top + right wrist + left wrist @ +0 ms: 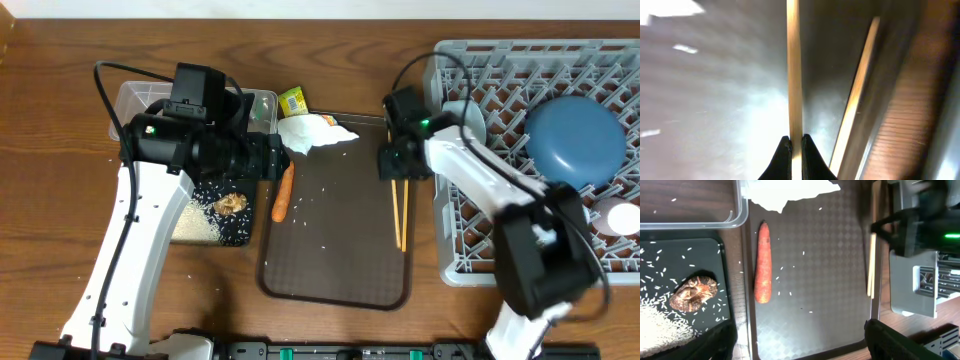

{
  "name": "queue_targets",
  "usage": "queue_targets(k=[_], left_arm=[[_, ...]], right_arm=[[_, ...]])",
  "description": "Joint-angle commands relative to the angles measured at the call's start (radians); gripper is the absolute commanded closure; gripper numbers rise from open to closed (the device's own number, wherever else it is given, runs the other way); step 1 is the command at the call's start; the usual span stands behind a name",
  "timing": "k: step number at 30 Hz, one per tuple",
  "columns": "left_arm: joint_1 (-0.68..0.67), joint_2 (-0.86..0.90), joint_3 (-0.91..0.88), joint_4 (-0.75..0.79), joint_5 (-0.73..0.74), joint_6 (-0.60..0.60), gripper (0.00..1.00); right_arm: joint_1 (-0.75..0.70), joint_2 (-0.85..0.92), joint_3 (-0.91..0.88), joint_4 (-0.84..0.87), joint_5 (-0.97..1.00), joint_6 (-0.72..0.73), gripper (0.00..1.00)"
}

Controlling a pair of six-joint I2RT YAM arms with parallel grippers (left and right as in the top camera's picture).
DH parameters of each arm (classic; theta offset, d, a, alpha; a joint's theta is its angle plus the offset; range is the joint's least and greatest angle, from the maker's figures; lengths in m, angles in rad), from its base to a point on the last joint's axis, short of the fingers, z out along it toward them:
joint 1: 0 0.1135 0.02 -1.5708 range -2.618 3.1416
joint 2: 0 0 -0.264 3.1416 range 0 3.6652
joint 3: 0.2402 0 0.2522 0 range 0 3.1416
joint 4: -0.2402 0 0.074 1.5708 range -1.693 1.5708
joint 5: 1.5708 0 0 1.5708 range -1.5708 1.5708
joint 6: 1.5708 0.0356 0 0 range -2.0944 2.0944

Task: Sort waste into correct bins and load items into the dishwasher rack
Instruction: 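Reach the right gripper to the wooden chopsticks and grasp one, then lift the chopstick with the right gripper toward the rack's top-left corner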

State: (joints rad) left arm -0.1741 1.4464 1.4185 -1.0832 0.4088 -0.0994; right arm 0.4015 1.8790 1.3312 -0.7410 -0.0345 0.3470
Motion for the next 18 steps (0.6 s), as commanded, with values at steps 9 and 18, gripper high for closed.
queue_targets(k=[9, 18], left_arm=[[-0.001, -0.001, 0.001, -0.005, -0.071, 0.017, 0.17], [-0.001, -0.001, 0.001, -0.005, -0.071, 0.017, 0.16]], right_arm=[[-0.221, -0.357, 0.058, -0.018, -0.018, -0.207, 0.99], [-0.499, -0.36, 0.058, -0.016, -0.08, -0.304, 0.99]])
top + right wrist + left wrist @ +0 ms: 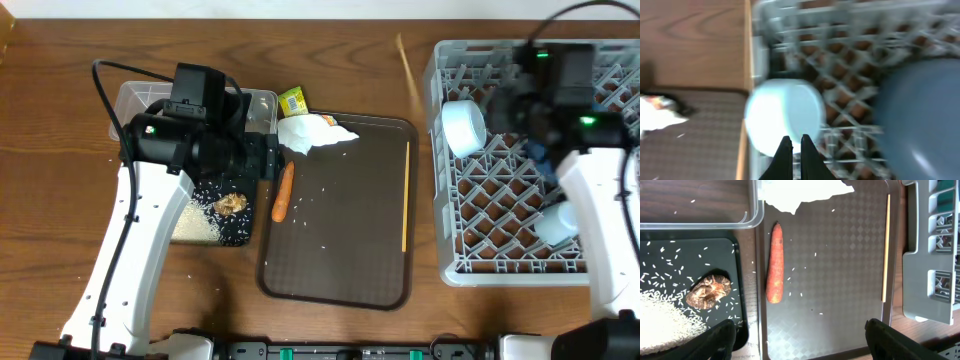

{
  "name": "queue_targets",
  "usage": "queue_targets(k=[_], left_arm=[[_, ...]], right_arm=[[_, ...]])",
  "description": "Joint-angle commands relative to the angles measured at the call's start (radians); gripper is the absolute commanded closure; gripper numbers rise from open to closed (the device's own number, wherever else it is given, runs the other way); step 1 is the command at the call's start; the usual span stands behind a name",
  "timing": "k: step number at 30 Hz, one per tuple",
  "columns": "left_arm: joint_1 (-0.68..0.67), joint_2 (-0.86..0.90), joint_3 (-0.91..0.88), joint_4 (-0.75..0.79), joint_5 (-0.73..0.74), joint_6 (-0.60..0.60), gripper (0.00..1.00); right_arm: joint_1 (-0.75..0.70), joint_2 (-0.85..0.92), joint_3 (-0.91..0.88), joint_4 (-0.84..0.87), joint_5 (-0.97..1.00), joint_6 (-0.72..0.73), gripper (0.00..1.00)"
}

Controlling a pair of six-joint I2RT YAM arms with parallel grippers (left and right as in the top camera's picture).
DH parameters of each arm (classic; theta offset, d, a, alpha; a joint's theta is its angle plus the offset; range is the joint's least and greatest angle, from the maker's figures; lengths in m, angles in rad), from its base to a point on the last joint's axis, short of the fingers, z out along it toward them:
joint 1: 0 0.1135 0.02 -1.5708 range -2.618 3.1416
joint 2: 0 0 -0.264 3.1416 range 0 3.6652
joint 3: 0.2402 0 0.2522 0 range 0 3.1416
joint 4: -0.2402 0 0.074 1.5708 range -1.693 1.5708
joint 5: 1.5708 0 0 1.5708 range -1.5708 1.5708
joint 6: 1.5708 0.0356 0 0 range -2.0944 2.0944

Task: Sort waste into correct bins and load items into the dishwasher rack
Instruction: 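Lift the chopstick with the right gripper toward the rack's top-left corner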

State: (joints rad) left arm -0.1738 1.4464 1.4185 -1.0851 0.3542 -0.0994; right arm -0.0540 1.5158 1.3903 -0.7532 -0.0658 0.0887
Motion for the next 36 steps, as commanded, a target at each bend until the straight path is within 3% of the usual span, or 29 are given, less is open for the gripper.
queue_targets(k=[1, 6, 12, 18, 27, 31, 36], left_arm=[[-0.002, -0.001, 0.001, -0.003, -0.016, 0.017, 0.02], [-0.002, -0.001, 0.001, -0.003, -0.016, 0.017, 0.02], [-0.002, -0.001, 0.001, -0.003, -0.016, 0.017, 0.02], [-0.002, -0.001, 0.001, -0.003, -0.016, 0.017, 0.02], [-0.002, -0.001, 0.001, -0.003, -0.016, 0.017, 0.02], [-0.002, -0.001, 0.001, -0.003, -0.016, 0.017, 0.02], [-0.002, -0.001, 0.001, -0.003, -0.016, 0.017, 0.02]], right_arm=[[-0.059, 0.003, -0.001, -0.006, -0.056, -0.046, 0.99], [-0.062, 0.003, -0.001, -0.016, -0.192, -0.046, 0.99], [0.056, 0.008, -0.001, -0.01, -0.248, -0.02, 0.99], [0.246, 0.059, -0.001, 0.094, -0.057, 0.179, 0.95], [0.422, 0.259, 0.061, 0.383, 0.104, 0.265, 0.94], [0.426, 0.392, 0.178, 0.397, 0.092, 0.282, 0.95], [0.433, 0.593, 0.525, 0.198, 0.077, 0.224, 0.95]])
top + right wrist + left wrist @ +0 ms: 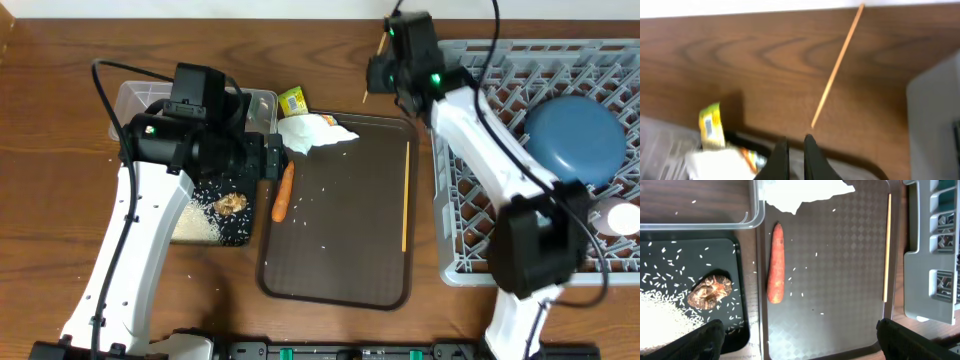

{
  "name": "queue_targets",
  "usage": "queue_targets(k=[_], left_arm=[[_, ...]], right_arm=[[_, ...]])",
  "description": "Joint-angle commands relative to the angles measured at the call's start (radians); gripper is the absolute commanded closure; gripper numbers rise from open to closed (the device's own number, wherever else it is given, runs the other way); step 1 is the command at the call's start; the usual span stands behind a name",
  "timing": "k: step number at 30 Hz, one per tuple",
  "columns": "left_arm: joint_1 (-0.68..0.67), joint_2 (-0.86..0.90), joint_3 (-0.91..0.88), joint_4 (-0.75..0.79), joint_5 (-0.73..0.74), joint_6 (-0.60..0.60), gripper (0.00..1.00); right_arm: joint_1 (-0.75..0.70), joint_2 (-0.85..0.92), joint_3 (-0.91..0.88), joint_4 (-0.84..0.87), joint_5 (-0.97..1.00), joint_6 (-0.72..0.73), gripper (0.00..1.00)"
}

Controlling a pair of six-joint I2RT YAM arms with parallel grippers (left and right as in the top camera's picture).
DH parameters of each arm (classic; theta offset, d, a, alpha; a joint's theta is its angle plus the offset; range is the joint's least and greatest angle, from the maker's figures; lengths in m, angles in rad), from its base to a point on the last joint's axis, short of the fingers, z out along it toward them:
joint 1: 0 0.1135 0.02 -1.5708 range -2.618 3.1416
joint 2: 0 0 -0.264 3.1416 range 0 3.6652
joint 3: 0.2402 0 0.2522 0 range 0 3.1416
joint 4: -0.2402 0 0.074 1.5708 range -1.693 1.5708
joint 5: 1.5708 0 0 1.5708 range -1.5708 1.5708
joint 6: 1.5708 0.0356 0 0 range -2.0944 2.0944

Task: Sort waste into correct bins and load items into the dishwasher rack
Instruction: 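Lift the chopstick with the right gripper toward the rack's top-left corner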

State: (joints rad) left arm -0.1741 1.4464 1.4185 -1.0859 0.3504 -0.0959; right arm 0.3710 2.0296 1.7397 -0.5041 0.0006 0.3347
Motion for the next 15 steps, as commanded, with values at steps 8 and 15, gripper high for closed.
queue_targets(k=[8, 15], left_arm=[[-0.001, -0.001, 0.001, -0.002, -0.012, 0.014, 0.02], [-0.001, -0.001, 0.001, -0.002, -0.012, 0.014, 0.02]], right_arm=[[0.008, 0.319, 0.428, -0.153, 0.058, -0.006, 0.64], [0.002, 0.471, 0.427, -0.087, 0.078, -0.006, 0.42]])
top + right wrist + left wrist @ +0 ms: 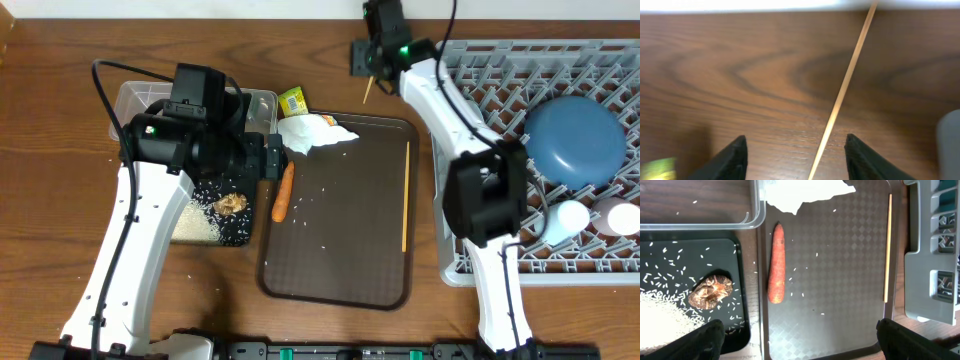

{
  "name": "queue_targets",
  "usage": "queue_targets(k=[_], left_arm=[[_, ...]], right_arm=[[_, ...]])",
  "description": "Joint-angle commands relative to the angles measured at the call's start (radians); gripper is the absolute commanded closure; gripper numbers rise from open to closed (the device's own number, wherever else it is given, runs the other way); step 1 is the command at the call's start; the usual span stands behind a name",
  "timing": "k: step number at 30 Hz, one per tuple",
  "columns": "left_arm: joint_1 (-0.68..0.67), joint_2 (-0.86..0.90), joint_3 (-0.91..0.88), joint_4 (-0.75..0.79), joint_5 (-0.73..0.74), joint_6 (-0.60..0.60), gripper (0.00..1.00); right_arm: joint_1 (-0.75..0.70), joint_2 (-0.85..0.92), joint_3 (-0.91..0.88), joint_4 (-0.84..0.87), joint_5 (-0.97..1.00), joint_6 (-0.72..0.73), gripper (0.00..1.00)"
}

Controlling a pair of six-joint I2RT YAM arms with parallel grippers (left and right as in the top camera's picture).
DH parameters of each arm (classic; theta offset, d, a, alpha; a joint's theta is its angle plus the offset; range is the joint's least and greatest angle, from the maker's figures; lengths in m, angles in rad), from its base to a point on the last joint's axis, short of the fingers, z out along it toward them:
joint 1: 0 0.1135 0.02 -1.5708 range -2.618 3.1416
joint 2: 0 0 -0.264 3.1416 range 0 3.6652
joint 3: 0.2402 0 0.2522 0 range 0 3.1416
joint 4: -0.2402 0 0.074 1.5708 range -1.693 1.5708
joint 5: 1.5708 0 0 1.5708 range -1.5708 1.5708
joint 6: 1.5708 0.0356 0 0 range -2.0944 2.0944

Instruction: Sort waste into correct bins and load items into the dishwasher rack

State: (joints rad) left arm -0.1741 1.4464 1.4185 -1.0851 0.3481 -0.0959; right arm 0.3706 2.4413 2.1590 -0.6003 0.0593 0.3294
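Note:
My right gripper point(801, 159) stands open low over the bare wood behind the tray, and one chopstick point(842, 97) lies loose on the wood between its fingers. Overhead, that chopstick point(368, 91) sits just beyond the tray's far edge. A second chopstick point(405, 195) lies along the right side of the brown tray point(335, 280). My left gripper point(807, 345) is open above the tray's left side, holding nothing. Below it lie an orange carrot point(776, 262) and white tissue point(805, 192). The grey dishwasher rack point(470, 250) stands on the right.
A clear bin point(135, 98) and a black bin point(240, 235) with rice and a mushroom point(710, 291) sit left of the tray. A yellow packet point(292, 101) lies by the tissue. The rack holds a blue bowl point(573, 140) and white cups point(570, 215).
My right gripper was shut with the chopstick at its tips; now it is open and sits slightly farther back and left. The chopstick lies free on the wood. The left arm has not moved.
My right gripper was shut on one of two chopsticks at the tray's right side. Then it was over the rack, with one chopstick left on the tray. Later it was behind the tray, chopstick at its tips. Now it is open with the chopstick on the table.

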Motion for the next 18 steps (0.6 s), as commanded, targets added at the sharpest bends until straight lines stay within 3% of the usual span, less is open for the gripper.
queue_targets(k=[1, 5, 8, 10, 14, 16, 18], left_arm=[[-0.001, -0.001, 0.001, -0.003, -0.01, 0.014, 0.02], [-0.001, -0.001, 0.001, -0.003, -0.01, 0.013, 0.02], [-0.001, -0.001, 0.001, -0.003, -0.01, 0.014, 0.02], [-0.001, -0.001, 0.001, -0.003, -0.01, 0.014, 0.02], [-0.001, -0.001, 0.001, -0.003, -0.01, 0.014, 0.02], [-0.001, -0.001, 0.001, -0.003, -0.01, 0.013, 0.02], [-0.001, -0.001, 0.001, -0.003, -0.01, 0.014, 0.02]], right_arm=[[0.002, 0.077, 0.008, 0.013, 0.019, 0.0, 0.42], [0.003, 0.145, 0.008, 0.022, 0.019, 0.035, 0.44], [0.003, 0.177, 0.008, 0.024, 0.019, 0.049, 0.67], [0.004, 0.183, 0.006, 0.017, 0.019, 0.049, 0.76], [0.006, 0.183, 0.006, -0.007, 0.021, 0.048, 0.87], [0.006, 0.183, 0.007, -0.028, 0.026, 0.048, 0.98], [0.006, 0.18, 0.009, -0.054, 0.04, 0.049, 0.99]])
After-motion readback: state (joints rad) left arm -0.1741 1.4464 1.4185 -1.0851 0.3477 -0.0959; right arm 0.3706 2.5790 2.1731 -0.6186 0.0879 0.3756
